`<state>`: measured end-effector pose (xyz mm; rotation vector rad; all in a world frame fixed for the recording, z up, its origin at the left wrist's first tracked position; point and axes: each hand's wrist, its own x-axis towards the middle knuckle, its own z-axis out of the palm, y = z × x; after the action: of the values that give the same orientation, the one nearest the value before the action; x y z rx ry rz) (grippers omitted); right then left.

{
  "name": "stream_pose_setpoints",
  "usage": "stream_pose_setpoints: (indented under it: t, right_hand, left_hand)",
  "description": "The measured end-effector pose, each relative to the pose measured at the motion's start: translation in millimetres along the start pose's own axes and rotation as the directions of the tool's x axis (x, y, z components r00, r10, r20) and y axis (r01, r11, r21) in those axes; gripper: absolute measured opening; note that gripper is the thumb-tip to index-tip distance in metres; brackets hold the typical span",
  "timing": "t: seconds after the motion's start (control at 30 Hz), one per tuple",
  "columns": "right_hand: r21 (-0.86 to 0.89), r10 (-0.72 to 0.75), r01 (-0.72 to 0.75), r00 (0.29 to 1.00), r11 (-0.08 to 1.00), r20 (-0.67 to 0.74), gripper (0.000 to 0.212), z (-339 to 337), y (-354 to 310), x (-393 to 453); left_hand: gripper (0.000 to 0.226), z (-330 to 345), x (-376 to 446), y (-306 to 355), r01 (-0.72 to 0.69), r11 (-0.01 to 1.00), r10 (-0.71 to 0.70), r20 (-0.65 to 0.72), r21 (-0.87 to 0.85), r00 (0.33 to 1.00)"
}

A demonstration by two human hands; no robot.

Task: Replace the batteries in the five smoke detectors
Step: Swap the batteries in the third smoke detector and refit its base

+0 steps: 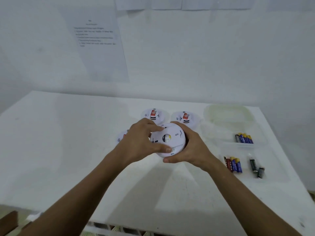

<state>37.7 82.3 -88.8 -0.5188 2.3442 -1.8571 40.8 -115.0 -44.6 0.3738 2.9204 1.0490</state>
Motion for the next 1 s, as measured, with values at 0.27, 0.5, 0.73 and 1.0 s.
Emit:
stream_pose_setpoints:
  t: [0.27, 0.5, 0.73, 1.0]
  right_hand:
    - [0.011, 0.021, -0.021, 1.0, 1.0, 0.002, 0.086, 16.7, -3.3, 8.5]
    - [-0.011, 0.013, -0.015, 0.994, 1.0, -0.105, 0.091, 31.7, -5.2, 8.2]
    - [0.023, 0.031, -0.03, 0.998, 0.999, -0.05, 0.088, 30.6, -7.2, 3.9]
    - [0.023, 0.014, -0.016, 0.998, 1.0, 0.058, 0.09, 26.6, -14.4, 8.8]
  left_hand:
    - [0.067, -21.4, 3.5, -28.5, -0.074, 0.997, 0.078, 0.196, -0.029, 0.977]
    - [0.067, -22.3, 10.0, -41.8, -0.043, 0.984, 0.062, 0.107, -0.172, 0.992]
    - [0.068, -23.2, 3.2, -45.8, -0.079, 0.963, 0.14, 0.229, -0.258, 0.963]
    - [0.066, -27.7, 2.9, -57.9, -0.089, 0.906, 0.191, 0.212, -0.414, 0.958]
